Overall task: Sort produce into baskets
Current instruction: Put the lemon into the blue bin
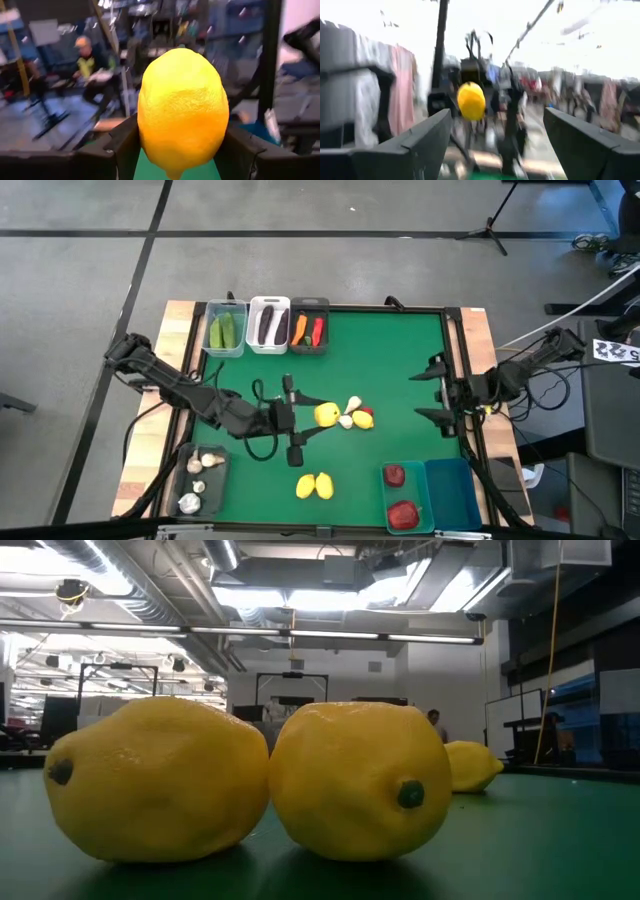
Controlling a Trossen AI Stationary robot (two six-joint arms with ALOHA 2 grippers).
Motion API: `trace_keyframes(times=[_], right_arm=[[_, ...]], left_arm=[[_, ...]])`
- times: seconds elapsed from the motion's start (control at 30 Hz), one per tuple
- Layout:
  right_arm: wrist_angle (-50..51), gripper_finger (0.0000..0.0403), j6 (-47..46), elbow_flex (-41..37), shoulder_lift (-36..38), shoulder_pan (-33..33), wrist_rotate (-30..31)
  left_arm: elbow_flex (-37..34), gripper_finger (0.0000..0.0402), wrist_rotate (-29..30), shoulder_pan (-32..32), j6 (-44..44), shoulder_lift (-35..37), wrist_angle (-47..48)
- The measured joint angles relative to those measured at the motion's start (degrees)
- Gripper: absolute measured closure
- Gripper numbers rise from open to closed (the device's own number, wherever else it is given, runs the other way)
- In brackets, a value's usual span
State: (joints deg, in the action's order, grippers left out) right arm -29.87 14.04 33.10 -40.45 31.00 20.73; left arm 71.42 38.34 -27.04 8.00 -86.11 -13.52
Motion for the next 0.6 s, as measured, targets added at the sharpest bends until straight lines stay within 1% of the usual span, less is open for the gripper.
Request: trace_keyframes(times=[0.03, 0.13, 0.33, 0.43, 0.6], right_arm=[[-3.05, 0.0086, 0.79, -0.44, -0.72, 0.0, -0.8], [-6.7, 0.0086, 3.37, -0.61, -3.51, 0.07, -1.96], [-7.46, 0.0086, 7.08, 2.05, -10.99, 0.04, -1.2], [-7.13, 0.0086, 7.41, 4.22, -14.2, 0.04, -1.26], [-4.72, 0.0086, 7.46, 7.82, -17.36, 0.0, -1.26]], left_arm=[[0.0, 0.0195, -1.89, 0.51, 0.77, 0.02, -1.67], [0.0, 0.0195, -7.17, 2.5, 1.84, -0.92, -6.11], [0.0, 0.0195, -10.87, 6.08, 1.68, -4.82, -8.8], [-0.02, 0.0195, -13.31, 7.64, 0.87, -6.89, -9.5], [-0.04, 0.0195, -16.43, 9.38, -0.09, -9.78, -12.93]])
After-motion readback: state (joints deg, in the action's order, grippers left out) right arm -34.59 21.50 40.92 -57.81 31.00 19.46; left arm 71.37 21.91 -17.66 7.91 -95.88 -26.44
